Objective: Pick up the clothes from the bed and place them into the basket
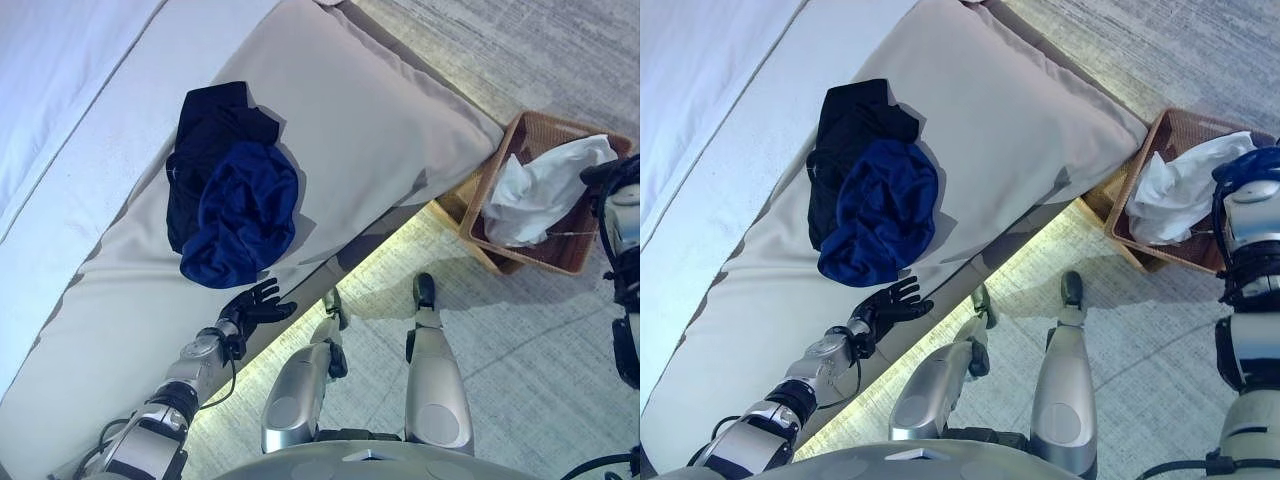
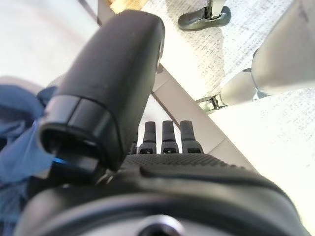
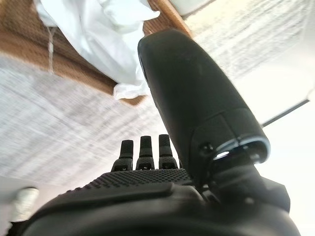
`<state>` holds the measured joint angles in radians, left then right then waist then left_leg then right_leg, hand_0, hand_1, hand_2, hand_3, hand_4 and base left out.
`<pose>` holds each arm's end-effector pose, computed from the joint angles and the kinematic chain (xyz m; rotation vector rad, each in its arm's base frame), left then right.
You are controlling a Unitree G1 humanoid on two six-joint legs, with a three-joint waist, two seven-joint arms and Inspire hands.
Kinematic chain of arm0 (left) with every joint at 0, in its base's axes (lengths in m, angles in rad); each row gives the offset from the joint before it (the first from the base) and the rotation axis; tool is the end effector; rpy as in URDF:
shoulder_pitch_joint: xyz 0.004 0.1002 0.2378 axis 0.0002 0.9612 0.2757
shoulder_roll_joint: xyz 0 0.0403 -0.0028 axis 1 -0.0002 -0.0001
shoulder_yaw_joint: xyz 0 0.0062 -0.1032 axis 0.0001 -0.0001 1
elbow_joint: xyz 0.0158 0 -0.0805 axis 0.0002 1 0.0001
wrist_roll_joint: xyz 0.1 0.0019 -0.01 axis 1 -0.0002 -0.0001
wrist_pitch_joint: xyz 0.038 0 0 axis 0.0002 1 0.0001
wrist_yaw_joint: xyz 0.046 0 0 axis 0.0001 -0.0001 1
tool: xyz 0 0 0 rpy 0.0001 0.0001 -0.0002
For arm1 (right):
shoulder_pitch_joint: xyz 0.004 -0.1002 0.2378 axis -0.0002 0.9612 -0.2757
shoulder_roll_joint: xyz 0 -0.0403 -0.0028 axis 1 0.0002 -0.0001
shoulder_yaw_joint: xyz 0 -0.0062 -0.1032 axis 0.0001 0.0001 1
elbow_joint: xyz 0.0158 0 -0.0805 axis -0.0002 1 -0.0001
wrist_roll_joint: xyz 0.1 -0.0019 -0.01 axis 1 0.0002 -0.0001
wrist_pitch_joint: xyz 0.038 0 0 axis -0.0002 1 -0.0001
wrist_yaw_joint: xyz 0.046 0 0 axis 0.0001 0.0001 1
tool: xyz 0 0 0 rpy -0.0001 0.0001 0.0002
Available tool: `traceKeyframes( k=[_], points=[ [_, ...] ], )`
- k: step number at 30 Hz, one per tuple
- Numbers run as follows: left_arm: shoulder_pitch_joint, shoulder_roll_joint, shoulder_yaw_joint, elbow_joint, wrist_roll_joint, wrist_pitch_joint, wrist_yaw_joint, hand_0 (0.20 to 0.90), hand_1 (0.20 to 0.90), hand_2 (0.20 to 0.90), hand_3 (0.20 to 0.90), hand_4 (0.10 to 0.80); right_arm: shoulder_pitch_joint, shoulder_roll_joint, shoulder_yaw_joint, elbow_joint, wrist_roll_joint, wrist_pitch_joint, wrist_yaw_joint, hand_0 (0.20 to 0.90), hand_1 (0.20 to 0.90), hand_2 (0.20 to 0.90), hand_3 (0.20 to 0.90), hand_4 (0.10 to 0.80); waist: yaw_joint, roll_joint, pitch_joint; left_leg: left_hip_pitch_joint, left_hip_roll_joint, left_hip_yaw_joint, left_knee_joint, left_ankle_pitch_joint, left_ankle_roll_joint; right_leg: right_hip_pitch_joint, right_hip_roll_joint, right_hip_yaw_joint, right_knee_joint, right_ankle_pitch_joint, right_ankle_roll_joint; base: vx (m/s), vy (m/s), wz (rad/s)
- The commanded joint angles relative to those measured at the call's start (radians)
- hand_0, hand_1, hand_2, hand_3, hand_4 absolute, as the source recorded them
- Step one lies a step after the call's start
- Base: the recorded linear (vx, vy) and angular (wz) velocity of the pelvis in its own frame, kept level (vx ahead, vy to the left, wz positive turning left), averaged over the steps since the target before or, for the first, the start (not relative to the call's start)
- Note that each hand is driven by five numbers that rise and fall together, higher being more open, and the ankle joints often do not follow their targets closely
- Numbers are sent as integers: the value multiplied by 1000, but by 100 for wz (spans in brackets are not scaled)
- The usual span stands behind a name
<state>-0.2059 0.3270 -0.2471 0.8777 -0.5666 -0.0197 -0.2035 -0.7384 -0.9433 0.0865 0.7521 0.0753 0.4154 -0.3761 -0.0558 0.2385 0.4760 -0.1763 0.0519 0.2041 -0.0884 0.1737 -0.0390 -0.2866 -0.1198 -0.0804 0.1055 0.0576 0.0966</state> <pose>0.1951 0.2167 -0.0546 -0.1707 0.6589 -0.0922 0.2830 -0.3597 0.1903 -0.7250 0.2399 -0.9007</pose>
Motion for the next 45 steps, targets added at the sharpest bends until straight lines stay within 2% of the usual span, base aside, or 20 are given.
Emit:
traceKeyframes(
  k=[1, 3, 5, 9, 14, 15, 17, 22, 24, 30, 33, 34, 35, 36, 37, 38, 39, 42, 44, 45],
  points=[
    [75, 75, 48, 53, 31, -13, 5, 900, 900, 900, 900, 800, 99, -113, -77, -188, -111, -86, -105, 900, 900, 900, 900, 800, -13, -133, -95, 57, -35, -24, 48, -157, -14, 68, 60, -96, -17, -93, -67, 166, 89, 21],
    [102, 64, 73, 69, 59, -6, 11, 900, 900, 900, 900, 800, 231, -65, -156, -278, -133, -92, -99, 900, 900, 900, 900, 800, -12, -170, -135, 90, -35, -27, 30, -162, -11, 113, 61, -95, -52, -77, -53, 158, 84, 17],
    [120, 57, 92, 85, 98, 2, 8, 900, 900, 900, 900, 800, 323, -16, -187, -319, -119, -117, -82, 900, 900, 900, 900, 800, -10, -198, -168, 115, -34, -27, 17, -164, -8, 146, 61, -96, -81, -61, -40, 144, 97, 11],
    [164, 32, 107, 117, 139, 7, 4, 900, 900, 900, 900, 800, 493, 122, -211, -378, -36, -209, 24, 900, 900, 900, 900, 800, -2, -227, -234, 161, -37, -33, 3, -177, -1, 207, 65, -96, -129, -40, -25, 152, 142, 4],
    [194, 9, 113, 174, 187, 1, 3, 900, 900, 900, 900, 800, 610, 259, -201, -312, 77, -322, 152, 900, 900, 900, 900, 800, 5, -242, -295, 197, -38, -37, 1, -191, 7, 254, 66, -100, -140, -42, -21, 137, 121, 6],
    [199, -2, 122, 210, 203, -3, 1, 900, 900, 900, 900, 800, 655, 333, -178, -258, 138, -366, 198, 900, 900, 900, 900, 800, 11, -246, -317, 219, -41, -35, 1, -199, 12, 279, 62, -109, -137, -49, -20, 135, 151, 5],
    [200, -16, 124, 245, 217, -13, 2, 900, 900, 900, 900, 800, 689, 407, -135, -167, 64, -449, 205, 900, 900, 900, 900, 800, 18, -249, -335, 239, -46, -36, 1, -210, 18, 305, 59, -125, -137, -57, -19, 127, 141, 13],
    [203, -26, 130, 252, 226, -8, 0, 900, 900, 900, 900, 800, 717, 446, -78, -101, -16, -462, 262, 900, 900, 900, 900, 800, 30, -252, -345, 263, -57, -52, 1, -220, 31, 335, 51, -137, -139, -63, -17, 64, 64, 9],
    [206, -29, 129, 253, 227, -4, -3, 900, 900, 900, 900, 800, 720, 462, -41, -83, -94, -504, 270, 900, 900, 900, 900, 800, 47, -254, -352, 279, -66, -69, 5, -227, 39, 356, 43, -143, -135, -70, -17, 106, 83, 12],
    [217, -31, 129, 245, 225, -4, -4, 900, 900, 900, 900, 800, 696, 449, 39, -164, -253, -534, 226, 900, 900, 900, 900, 800, 74, -258, -347, 282, -79, -97, 40, -246, 52, 374, 30, -151, -117, -85, -18, 57, 67, 8],
    [219, -29, 121, 242, 219, -12, -4, 900, 900, 900, 900, 800, 668, 439, 73, -208, -300, -525, 214, 900, 900, 900, 900, 800, 88, -262, -341, 262, -85, -110, 70, -252, 57, 366, 23, -157, -101, -90, -20, -10, 75, 21],
    [212, -27, 114, 244, 225, -20, -8, 900, 900, 900, 900, 800, 612, 412, 135, -236, -406, -523, 189, 900, 900, 900, 900, 800, 121, -265, -314, 228, -96, -139, 124, -267, 70, 352, 11, -164, -55, -107, -27, -130, 143, 31],
    [183, -12, 88, 244, 240, -15, -10, 900, 900, 900, 900, 800, 492, 373, 227, -208, -433, -447, 179, 900, 900, 900, 900, 800, 177, -265, -271, 176, -108, -187, 163, -264, 88, 315, 0, -191, 16, -126, -32, -249, 142, 37],
    [146, 14, 59, 236, 214, -2, -7, 900, 900, 900, 900, 800, 306, 372, 324, -114, -437, -314, 235, 900, 900, 900, 900, 800, 241, -255, -211, 127, -116, -243, 170, -241, 97, 271, -11, -228, 81, -140, -36, -305, 55, 55],
    [127, 30, 43, 228, 186, 3, -7, 900, 900, 900, 900, 800, 193, 399, 377, -7, -479, -237, 290, 900, 900, 900, 900, 800, 279, -248, -176, 93, -122, -284, 164, -219, 96, 247, -16, -249, 100, -143, -40, -241, 3, 80],
    [123, 33, 40, 223, 187, 2, -8, 900, 900, 900, 900, 800, 168, 407, 393, 23, -470, -224, 288, 900, 900, 900, 900, 800, 290, -247, -168, 84, -122, -296, 161, -212, 94, 243, -17, -254, 101, -143, -40, -211, -90, 120],
    [100, 46, 20, 204, 173, 14, 1, 900, 900, 900, 900, 800, 71, 445, 435, 160, -471, -172, 329, 900, 900, 900, 900, 800, 338, -243, -135, 38, -126, -339, 147, -181, 88, 225, -17, -281, 95, -141, -41, -163, -125, 160],
    [72, 60, 5, 184, 172, 20, 1, 900, 900, 900, 900, 800, -17, 480, 454, 297, -431, -134, 351, 900, 900, 900, 900, 800, 397, -236, -98, -28, -127, -385, 139, -147, 74, 200, -21, -330, 90, -145, -45, -68, -125, 115],
    [71, 62, 5, 181, 173, 19, -1, 900, 900, 900, 900, 800, -29, 486, 455, 314, -427, -129, 355, 900, 900, 900, 900, 800, 410, -239, -90, -23, -124, -393, 131, -160, 65, 203, -20, -327, 100, -172, -43, 55, -109, 50],
    [70, 63, 2, 167, 171, 17, -2, 900, 900, 900, 900, 800, -49, 494, 455, 332, -410, -121, 345, 900, 900, 900, 900, 800, 430, -234, -77, -43, -122, -407, 125, -148, 59, 193, -21, -347, 105, -179, -48, 6, -64, 63]
  ],
)
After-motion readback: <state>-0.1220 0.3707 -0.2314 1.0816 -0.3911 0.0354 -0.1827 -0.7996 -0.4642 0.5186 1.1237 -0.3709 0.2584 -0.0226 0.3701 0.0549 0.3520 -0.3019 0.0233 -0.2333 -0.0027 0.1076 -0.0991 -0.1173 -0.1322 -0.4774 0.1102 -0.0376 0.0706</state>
